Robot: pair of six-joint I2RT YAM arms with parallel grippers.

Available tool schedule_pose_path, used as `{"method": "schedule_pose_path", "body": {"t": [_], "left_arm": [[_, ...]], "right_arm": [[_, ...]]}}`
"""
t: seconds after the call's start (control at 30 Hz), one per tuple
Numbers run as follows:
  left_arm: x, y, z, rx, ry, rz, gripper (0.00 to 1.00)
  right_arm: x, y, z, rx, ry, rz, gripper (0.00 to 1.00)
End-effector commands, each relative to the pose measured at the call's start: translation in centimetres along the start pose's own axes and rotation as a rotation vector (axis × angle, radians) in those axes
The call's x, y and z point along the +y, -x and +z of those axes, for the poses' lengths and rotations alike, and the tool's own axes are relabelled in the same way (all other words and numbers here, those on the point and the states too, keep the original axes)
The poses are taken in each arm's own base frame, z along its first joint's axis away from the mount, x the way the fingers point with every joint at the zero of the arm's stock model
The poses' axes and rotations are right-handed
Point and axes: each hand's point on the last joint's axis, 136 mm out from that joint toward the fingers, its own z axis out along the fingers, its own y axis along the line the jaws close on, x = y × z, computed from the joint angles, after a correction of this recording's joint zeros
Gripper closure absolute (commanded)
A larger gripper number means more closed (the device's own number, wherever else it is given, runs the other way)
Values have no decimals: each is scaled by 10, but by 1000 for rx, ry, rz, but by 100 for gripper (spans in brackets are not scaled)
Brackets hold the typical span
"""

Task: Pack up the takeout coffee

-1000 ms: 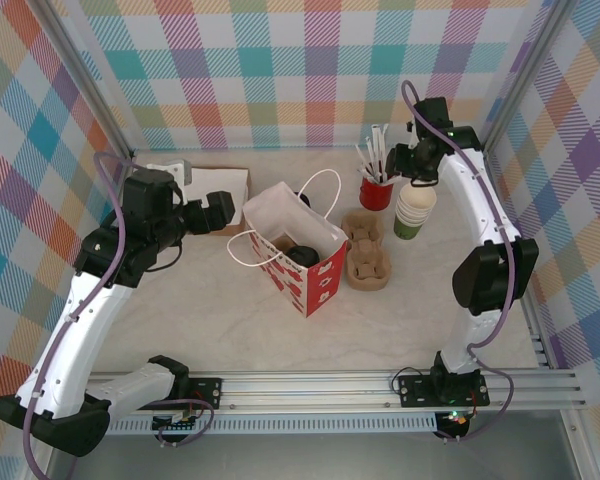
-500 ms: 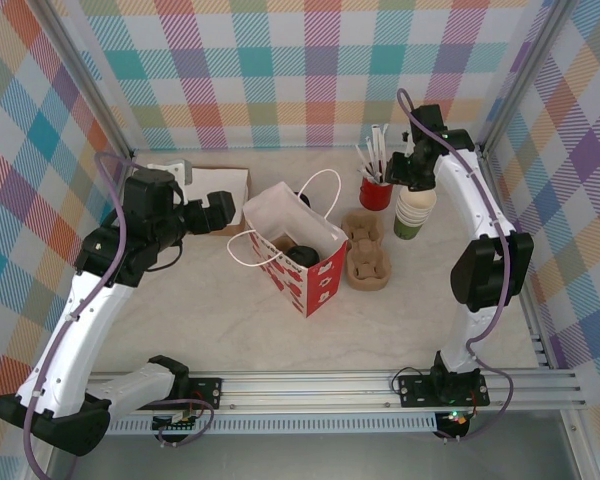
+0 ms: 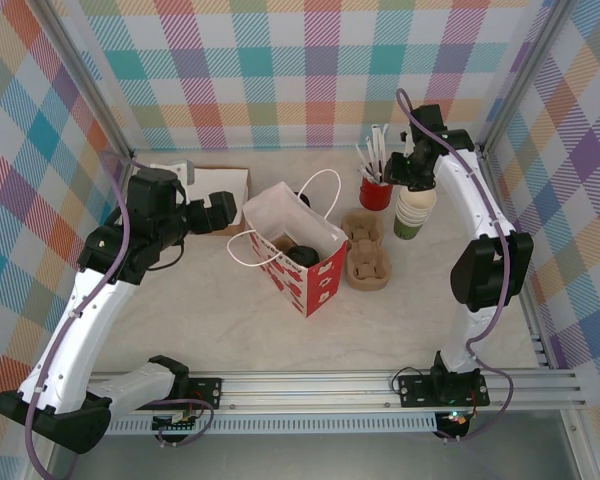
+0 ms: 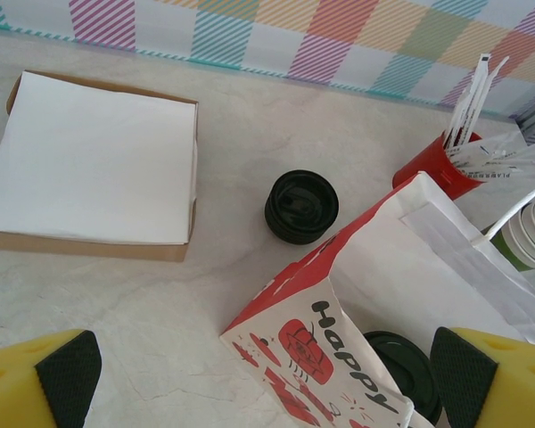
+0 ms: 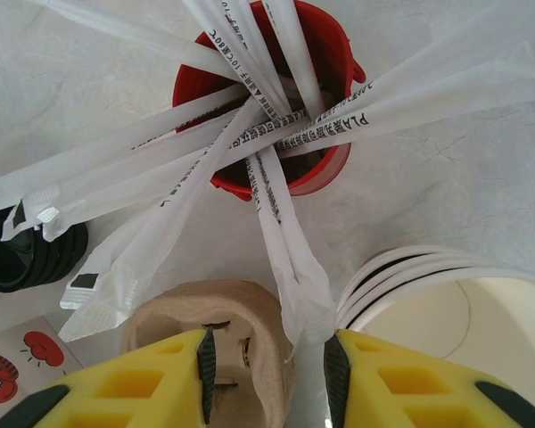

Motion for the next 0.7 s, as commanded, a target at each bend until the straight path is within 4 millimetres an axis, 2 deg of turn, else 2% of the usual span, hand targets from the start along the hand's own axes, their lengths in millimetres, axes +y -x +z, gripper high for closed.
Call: {"method": "schedule_pose_path", "body": {"t": [0.0,0.1,0.2,0.43,0.67], "left_arm": [[0,2,3,-8,-2,8,3],[0,3,3,-11,1,7,3],[0,3,4,-9,2,7,3],[-1,3,7,-3,-4,4,3],[0,3,6,-3,2,7,3]], "right_arm": [[4,7,-8,-21,-4,-38,59],[-3,12,-19,-51,-52,-61,59],[0,17,-23,-69,-39,-86,59],[10,17,-10,-30,-2,-96,59],[5,19,0,-21,-44,-97,57]]}}
